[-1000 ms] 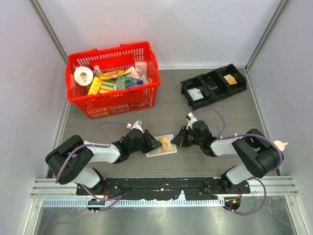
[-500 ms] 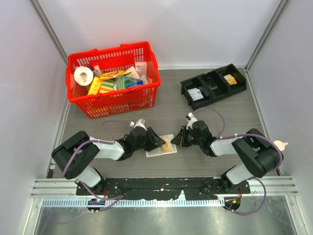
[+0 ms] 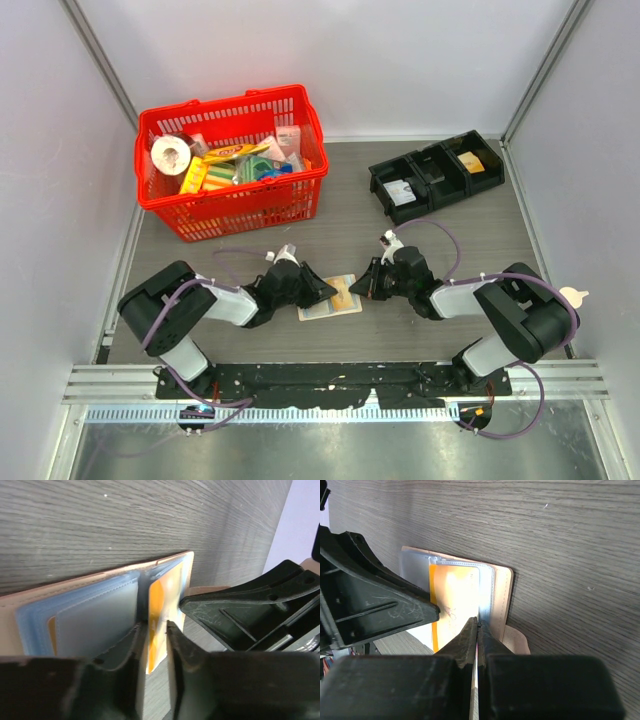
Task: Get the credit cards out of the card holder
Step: Remove the credit card from the card holder.
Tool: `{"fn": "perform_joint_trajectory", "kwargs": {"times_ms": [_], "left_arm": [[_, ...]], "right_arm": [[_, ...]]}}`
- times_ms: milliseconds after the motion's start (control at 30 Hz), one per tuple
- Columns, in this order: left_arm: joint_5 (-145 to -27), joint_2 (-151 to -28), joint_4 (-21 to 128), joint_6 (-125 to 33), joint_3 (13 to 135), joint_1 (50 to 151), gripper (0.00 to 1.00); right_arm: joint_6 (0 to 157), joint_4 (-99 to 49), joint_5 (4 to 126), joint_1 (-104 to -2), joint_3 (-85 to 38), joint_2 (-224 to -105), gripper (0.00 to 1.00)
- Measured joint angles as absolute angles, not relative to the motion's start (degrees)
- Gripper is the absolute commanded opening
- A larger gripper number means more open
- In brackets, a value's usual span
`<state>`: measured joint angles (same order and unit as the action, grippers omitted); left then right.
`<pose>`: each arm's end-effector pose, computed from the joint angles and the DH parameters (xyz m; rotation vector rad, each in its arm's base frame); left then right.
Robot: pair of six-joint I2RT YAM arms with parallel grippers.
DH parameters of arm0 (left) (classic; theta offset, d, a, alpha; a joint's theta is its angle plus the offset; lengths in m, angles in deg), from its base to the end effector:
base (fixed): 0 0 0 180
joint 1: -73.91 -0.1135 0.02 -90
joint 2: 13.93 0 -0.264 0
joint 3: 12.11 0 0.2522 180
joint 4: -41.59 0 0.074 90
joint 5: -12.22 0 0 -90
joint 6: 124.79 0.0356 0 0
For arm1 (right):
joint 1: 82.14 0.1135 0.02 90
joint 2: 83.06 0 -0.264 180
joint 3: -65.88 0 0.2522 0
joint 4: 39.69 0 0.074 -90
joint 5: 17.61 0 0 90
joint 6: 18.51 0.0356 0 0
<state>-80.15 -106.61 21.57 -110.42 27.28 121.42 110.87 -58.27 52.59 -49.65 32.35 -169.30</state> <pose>0.1845 -0.2036 0.1149 -0.5677 2.3793 -1.1854 0.1997 0.1415 0.1160 -0.0752 2.3370 1.0535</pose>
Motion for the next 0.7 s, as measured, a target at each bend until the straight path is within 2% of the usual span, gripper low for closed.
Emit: {"fn": "perform_joint_trajectory", "kwargs": {"times_ms": [67,100,200,600,700], "left_arm": [[-79.8,-106.9,20.2,-111.1,26.3,121.4,0.12],[-79.7,-107.0,19.3,-111.3,25.6,121.4,0.05],[-79.1,-106.9,16.7,-112.3,23.6,121.4,0.00],[-76.2,-98.0,22.7,-111.9,20.3,121.4,0.00],[-75.6,-94.5,26.2,-111.1,19.6,121.4,0.00]], "right_arm": [[110.9,-58.3,52.6,-49.6,32.3,-169.3,0.02],[110.9,-58.3,52.6,-49.6,32.3,-169.3,0.03],[110.9,-58.3,52.6,-49.6,32.3,-169.3,0.02],[110.9,-58.7,52.3,-49.8,32.3,-169.7,0.02],[110.9,-57.4,52.5,-49.8,31.9,-169.2,0.07]]}}
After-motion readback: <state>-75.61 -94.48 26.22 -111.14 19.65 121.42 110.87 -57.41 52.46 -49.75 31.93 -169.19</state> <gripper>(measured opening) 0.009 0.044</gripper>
